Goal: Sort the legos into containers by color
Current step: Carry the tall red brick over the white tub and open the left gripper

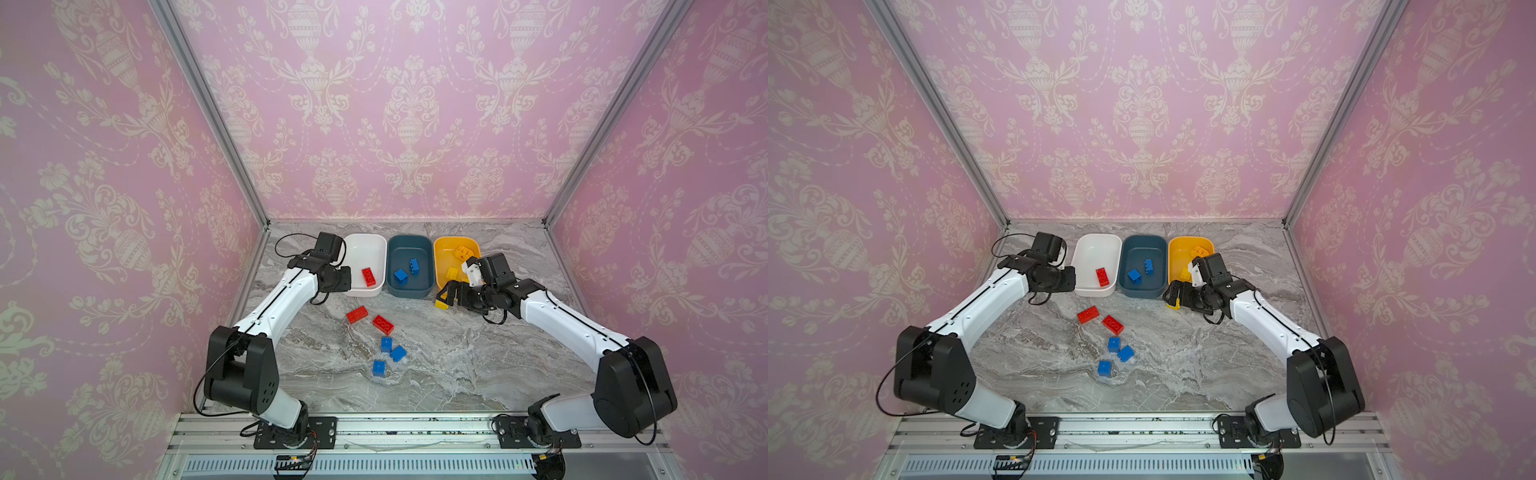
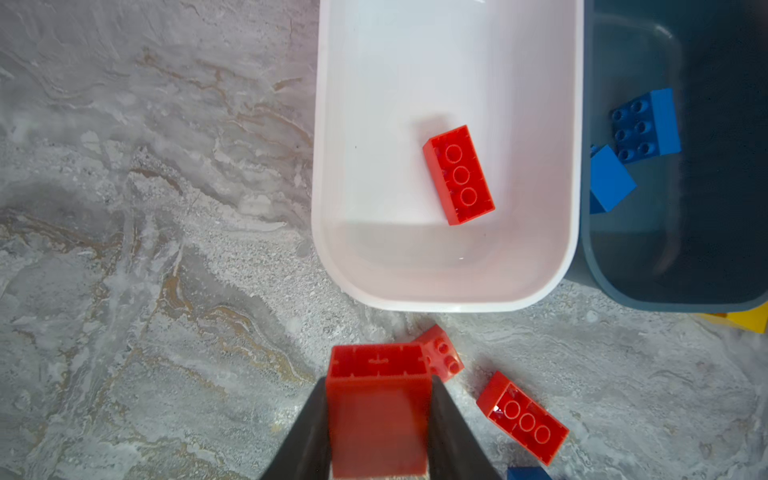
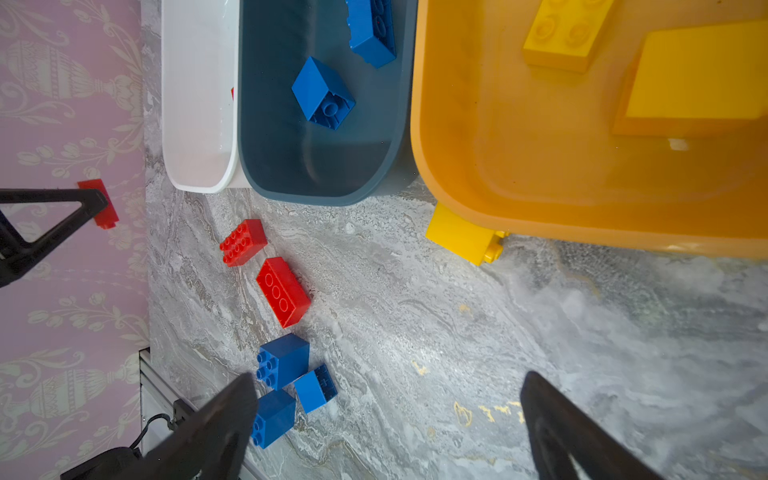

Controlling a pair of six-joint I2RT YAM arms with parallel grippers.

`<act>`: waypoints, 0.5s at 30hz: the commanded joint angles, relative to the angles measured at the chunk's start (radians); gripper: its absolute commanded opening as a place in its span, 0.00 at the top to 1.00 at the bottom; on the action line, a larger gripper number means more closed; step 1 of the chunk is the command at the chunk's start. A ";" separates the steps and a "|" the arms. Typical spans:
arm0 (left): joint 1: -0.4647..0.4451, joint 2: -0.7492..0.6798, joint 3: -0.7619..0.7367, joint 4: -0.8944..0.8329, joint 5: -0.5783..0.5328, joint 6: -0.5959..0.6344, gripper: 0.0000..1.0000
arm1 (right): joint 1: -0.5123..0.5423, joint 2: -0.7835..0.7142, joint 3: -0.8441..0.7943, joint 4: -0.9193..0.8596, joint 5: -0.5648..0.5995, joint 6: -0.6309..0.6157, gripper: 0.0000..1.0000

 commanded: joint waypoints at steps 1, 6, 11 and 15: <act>-0.009 0.076 0.082 -0.015 -0.019 0.040 0.71 | 0.006 -0.019 -0.001 0.004 -0.008 0.018 0.00; -0.010 0.197 0.188 0.012 -0.002 0.053 0.71 | 0.006 -0.031 0.004 -0.008 -0.003 0.015 0.00; -0.011 0.304 0.247 0.031 0.013 0.058 0.71 | 0.006 -0.043 0.008 -0.018 0.002 0.013 0.00; -0.010 0.361 0.265 0.043 0.008 0.062 0.70 | 0.006 -0.048 0.004 -0.026 0.004 0.012 0.00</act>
